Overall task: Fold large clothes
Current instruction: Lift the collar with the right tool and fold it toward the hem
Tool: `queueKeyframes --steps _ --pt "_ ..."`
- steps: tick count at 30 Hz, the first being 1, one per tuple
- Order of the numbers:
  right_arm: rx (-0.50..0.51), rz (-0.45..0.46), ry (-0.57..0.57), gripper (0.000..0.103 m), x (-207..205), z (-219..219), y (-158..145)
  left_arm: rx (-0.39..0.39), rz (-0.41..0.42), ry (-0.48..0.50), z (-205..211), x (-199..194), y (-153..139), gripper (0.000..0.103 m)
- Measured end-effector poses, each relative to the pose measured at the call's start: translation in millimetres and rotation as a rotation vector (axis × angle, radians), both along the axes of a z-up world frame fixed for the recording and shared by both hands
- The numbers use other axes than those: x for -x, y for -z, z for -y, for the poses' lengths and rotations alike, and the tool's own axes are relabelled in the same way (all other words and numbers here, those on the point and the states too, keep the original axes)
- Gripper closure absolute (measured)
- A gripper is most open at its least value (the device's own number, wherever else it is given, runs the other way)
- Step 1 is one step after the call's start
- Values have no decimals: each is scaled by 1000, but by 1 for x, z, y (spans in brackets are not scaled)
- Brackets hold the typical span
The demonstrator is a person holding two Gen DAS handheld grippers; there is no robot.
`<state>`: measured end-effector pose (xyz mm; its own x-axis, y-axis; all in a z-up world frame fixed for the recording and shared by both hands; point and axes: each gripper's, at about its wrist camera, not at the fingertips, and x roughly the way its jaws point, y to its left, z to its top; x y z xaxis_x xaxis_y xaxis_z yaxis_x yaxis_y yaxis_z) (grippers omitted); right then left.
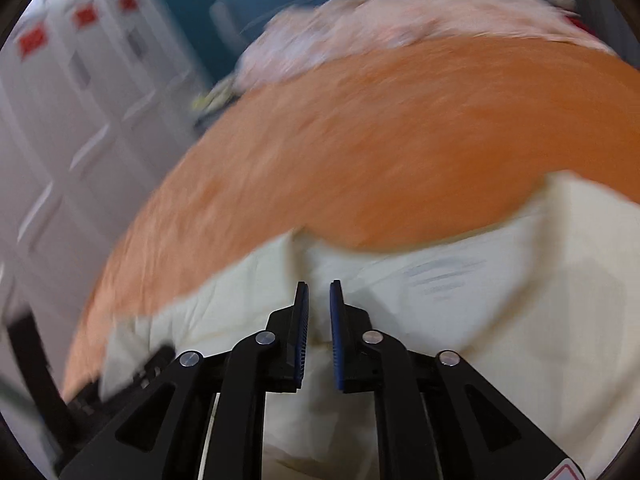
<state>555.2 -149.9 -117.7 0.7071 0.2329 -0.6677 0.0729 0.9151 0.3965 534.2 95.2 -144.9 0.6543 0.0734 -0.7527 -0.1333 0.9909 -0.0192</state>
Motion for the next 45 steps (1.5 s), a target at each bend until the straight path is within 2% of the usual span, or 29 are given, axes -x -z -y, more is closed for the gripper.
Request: queueKeyframes --steps 1,5,6,7,8,11,13,15,18,21,22,23,24,25,26,27,28,29,31,36,42,45 --pt "-7 19 32 86 9 17 -12 6 -2 0 -1 0 -1 28" --pt "24 6 98 84 36 87 -43 12 -32 -6 -2 2 -16 27" --pt "26 -4 119 80 42 108 -48 25 -25 3 -1 6 -22 27" --pt "37 -19 158 69 49 134 -53 47 -12 17 1 11 -31 27" --pt "52 -23 199 62 55 158 -57 67 3 32 5 15 -40 25" --pt "104 -65 304 56 67 216 -57 120 32 96 35 18 -71 9" --pt "76 -134 330 56 67 245 -47 185 28 185 68 10 -86 8" --pt "3 -186 340 56 65 267 -33 241 -4 274 111 -2 -93 8" --pt "-50 -239 300 56 58 276 -14 205 -24 378 179 -14 -93 8" --pt "-22 -258 248 59 53 263 -5 182 -108 467 238 -27 -73 10" --pt "-3 -256 232 67 53 259 -3 176 -129 480 254 -30 -65 12" --pt "7 -252 220 83 53 258 -3 168 -149 489 265 -33 -58 17" --pt "15 -248 211 87 55 256 -3 155 -172 495 277 -37 -50 22" --pt "17 -233 204 93 58 256 -5 147 -198 503 284 -42 -43 37" --pt "20 -207 201 95 63 257 -9 138 -226 507 291 -46 -36 52" --pt "23 -184 202 96 69 259 -13 119 -258 505 298 -49 -27 60" --pt "26 -163 206 96 74 260 -18 101 -270 499 303 -50 -22 75" --pt "36 -141 215 97 80 262 -23 77 -264 488 306 -50 -18 84" --pt "43 -106 228 97 89 268 -30 49 -245 477 310 -49 -17 93" --pt "100 -153 236 98 79 268 -10 -12 -182 461 316 -43 -10 97" --pt "129 -186 256 97 75 270 15 -23 -137 435 314 -46 -4 96" --pt "153 -203 254 90 72 269 8 -57 -93 425 310 -35 -16 88"
